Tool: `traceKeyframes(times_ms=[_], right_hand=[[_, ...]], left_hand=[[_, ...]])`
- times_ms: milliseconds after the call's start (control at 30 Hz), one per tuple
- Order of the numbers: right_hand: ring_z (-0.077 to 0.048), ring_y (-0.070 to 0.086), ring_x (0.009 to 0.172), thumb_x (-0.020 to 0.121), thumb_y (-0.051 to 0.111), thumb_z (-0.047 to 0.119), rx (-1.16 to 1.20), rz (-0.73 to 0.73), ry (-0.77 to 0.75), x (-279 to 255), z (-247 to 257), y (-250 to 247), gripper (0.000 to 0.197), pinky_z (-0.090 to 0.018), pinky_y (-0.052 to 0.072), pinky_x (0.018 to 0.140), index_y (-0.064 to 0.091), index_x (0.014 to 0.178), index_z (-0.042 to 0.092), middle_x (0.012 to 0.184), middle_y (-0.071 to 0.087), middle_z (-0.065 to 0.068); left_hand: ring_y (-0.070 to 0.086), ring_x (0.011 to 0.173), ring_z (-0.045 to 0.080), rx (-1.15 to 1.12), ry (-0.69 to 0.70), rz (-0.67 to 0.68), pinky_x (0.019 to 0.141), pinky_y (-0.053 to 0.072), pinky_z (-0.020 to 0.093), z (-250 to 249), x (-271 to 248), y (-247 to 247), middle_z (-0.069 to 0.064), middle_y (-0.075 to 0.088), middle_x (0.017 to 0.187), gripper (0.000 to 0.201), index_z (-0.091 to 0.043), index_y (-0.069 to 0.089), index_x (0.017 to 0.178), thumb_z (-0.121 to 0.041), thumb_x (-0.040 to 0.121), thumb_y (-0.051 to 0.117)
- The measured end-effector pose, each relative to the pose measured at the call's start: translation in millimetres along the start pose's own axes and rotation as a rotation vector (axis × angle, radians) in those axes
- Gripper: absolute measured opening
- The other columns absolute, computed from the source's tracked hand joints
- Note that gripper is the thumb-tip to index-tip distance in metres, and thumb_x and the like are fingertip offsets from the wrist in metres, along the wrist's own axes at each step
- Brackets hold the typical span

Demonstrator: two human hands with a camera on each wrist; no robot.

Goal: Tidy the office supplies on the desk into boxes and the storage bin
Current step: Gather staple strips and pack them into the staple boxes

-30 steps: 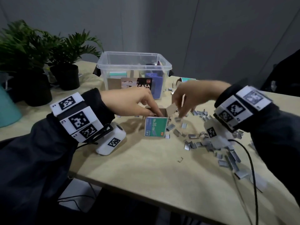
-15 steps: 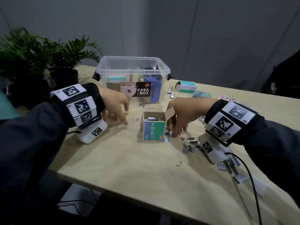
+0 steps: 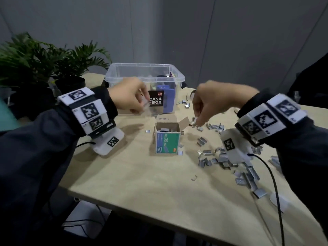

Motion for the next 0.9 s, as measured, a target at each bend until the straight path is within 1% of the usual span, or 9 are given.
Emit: traceKeyframes(times_ms=[133,233,367,467,533,633,700,800,900], right_hand=[[-0.006,0.066,0.064,0.066,0.083,0.029,0.11,-0.214,-0.097,-23,18,-32,0.017,-0.032,0.058,0.069,0.073,0.073,0.018,0.066,0.07,0.008],[-0.012,0.068,0.069,0.062,0.082,0.033,0.114,-0.228,-0.164,-23,43,-28,0.02,-0.036,0.059,0.068,0.073,0.073,0.02,0.068,0.07,0.007],[-0.004,0.063,0.071,0.07,0.082,0.036,-0.024,-0.13,-0.192,-3,57,0,0.015,-0.027,0.054,0.065,0.076,0.08,0.026,0.072,0.07,0.013],[0.004,0.063,0.065,0.073,0.084,0.034,0.138,-0.054,-0.243,-5,42,0,0.014,-0.016,0.047,0.064,0.079,0.084,0.027,0.065,0.07,0.018],[0.005,0.062,0.065,0.075,0.082,0.035,0.217,-0.125,-0.196,-6,20,-11,0.012,-0.014,0.047,0.064,0.079,0.084,0.029,0.067,0.07,0.019],[0.0,0.062,0.066,0.08,0.079,0.026,0.254,-0.21,-0.013,2,-16,-15,0.003,-0.017,0.048,0.059,0.077,0.082,0.026,0.074,0.072,0.01],[-0.009,0.069,0.072,0.079,0.08,0.026,0.185,-0.053,0.13,10,-31,-3,0.007,-0.02,0.052,0.059,0.075,0.082,0.023,0.081,0.074,0.005],[-0.018,0.074,0.082,0.068,0.085,0.041,0.121,0.315,0.263,12,-33,25,0.04,-0.029,0.061,0.071,0.074,0.091,0.011,0.081,0.077,-0.002],[-0.018,0.075,0.084,0.065,0.086,0.047,0.125,0.391,0.263,11,-27,44,0.05,-0.031,0.06,0.078,0.075,0.092,0.007,0.079,0.077,-0.001]], left_hand=[[0.063,0.061,0.012,-0.199,0.213,-0.169,0.06,0.058,0.027,-20,-20,-14,0.01,0.067,0.079,0.029,-0.004,0.065,0.101,0.003,0.076,0.077],[0.063,0.062,0.012,-0.265,0.262,-0.198,0.06,0.059,0.026,-28,-30,-12,0.011,0.067,0.081,0.028,-0.003,0.067,0.102,0.002,0.076,0.077],[0.062,0.063,0.012,-0.272,0.269,-0.192,0.062,0.057,0.03,-26,-31,-4,0.01,0.067,0.08,0.025,-0.007,0.068,0.097,0.003,0.076,0.077],[0.063,0.064,0.012,-0.238,0.282,-0.118,0.06,0.055,0.027,-23,-34,5,0.009,0.069,0.079,0.024,-0.006,0.069,0.095,0.003,0.075,0.078],[0.065,0.067,0.013,-0.204,0.32,-0.057,0.059,0.055,0.021,-26,-37,10,0.008,0.07,0.081,0.023,-0.004,0.071,0.097,0.0,0.076,0.078],[0.067,0.071,0.008,-0.112,0.42,0.043,0.061,0.048,0.009,-36,-41,18,0.003,0.071,0.079,0.021,-0.007,0.073,0.097,-0.003,0.076,0.078],[0.067,0.072,0.007,-0.058,0.445,0.118,0.061,0.046,0.007,-41,-41,23,0.0,0.071,0.078,0.019,-0.008,0.074,0.095,-0.004,0.077,0.078],[0.068,0.071,0.003,0.015,0.435,0.154,0.061,0.047,0.007,-41,-37,29,-0.004,0.073,0.078,0.013,-0.01,0.076,0.09,-0.006,0.078,0.078],[0.068,0.068,0.001,0.072,0.394,0.129,0.062,0.051,0.011,-40,-35,28,-0.007,0.073,0.075,0.009,-0.014,0.078,0.085,-0.011,0.077,0.079]])
Point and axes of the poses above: each hand's wrist, its own x-axis towards the middle knuckle, its own y-axis out of the palm, z = x × y, the point moved 1 cm from there along x, towards the middle knuckle
